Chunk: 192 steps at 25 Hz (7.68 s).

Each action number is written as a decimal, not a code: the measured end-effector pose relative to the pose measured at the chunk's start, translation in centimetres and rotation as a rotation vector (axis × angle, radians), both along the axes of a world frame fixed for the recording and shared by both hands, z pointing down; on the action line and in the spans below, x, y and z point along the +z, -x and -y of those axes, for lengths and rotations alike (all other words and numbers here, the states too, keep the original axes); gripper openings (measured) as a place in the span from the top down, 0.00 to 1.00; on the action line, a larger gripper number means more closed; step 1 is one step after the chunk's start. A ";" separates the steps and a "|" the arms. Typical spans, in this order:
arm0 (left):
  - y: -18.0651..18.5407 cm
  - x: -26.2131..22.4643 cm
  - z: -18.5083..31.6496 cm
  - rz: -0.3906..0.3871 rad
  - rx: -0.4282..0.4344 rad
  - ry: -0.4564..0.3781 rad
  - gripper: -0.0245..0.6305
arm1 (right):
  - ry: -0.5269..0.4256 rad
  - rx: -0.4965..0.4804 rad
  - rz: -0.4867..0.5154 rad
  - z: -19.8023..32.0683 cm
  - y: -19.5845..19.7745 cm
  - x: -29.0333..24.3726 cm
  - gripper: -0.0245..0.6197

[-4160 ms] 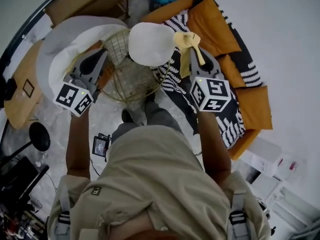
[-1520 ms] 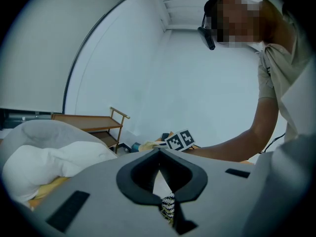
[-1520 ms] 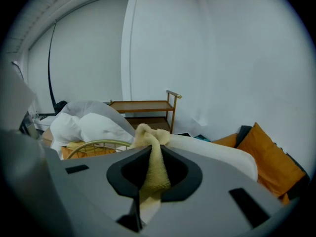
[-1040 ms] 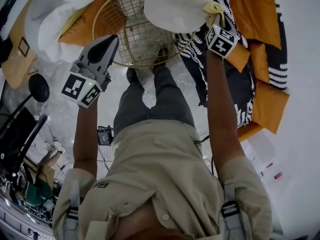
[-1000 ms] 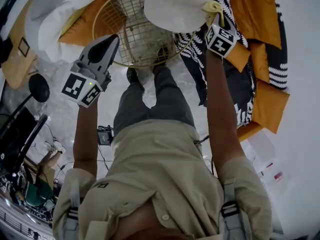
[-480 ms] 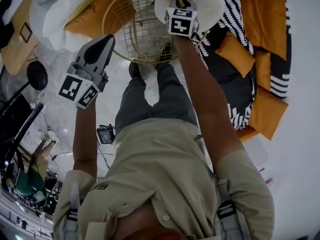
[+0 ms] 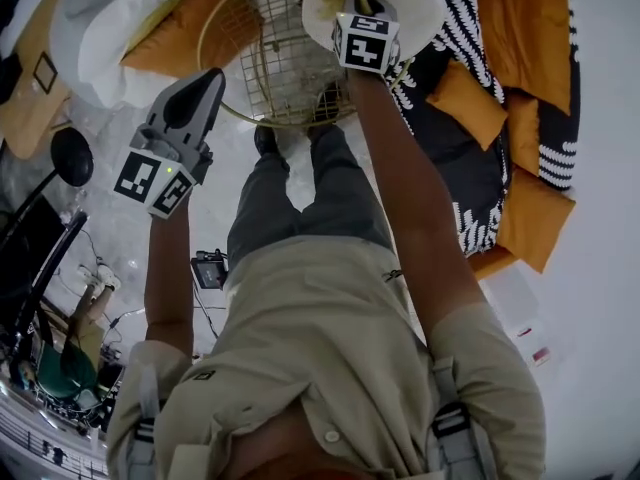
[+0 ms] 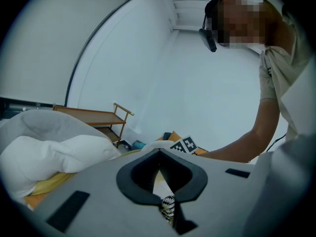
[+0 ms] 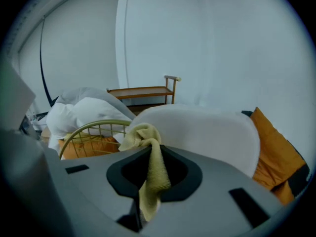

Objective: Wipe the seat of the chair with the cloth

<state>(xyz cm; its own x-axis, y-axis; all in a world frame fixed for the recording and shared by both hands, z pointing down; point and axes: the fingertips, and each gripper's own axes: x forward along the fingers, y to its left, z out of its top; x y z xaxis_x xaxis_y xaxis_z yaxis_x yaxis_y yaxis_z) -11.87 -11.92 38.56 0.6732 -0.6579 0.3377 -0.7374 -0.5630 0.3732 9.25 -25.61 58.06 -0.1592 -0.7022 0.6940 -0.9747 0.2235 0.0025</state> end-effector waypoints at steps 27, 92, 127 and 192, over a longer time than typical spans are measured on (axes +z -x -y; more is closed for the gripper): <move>-0.6 2.0 0.1 -0.025 -0.028 0.024 0.94 | 0.084 0.013 -0.005 -2.0 -0.5 3.7 0.89; -5.2 4.7 -0.6 -0.017 0.060 0.041 0.94 | 0.079 0.351 -0.099 -8.4 -20.3 6.8 0.89; -1.8 6.7 0.4 0.005 0.035 0.077 0.94 | 0.180 0.414 -0.092 -11.9 -20.6 11.8 0.89; 3.7 11.6 -2.1 0.006 -0.100 0.145 0.94 | 0.117 0.001 0.053 -2.3 1.4 15.7 0.89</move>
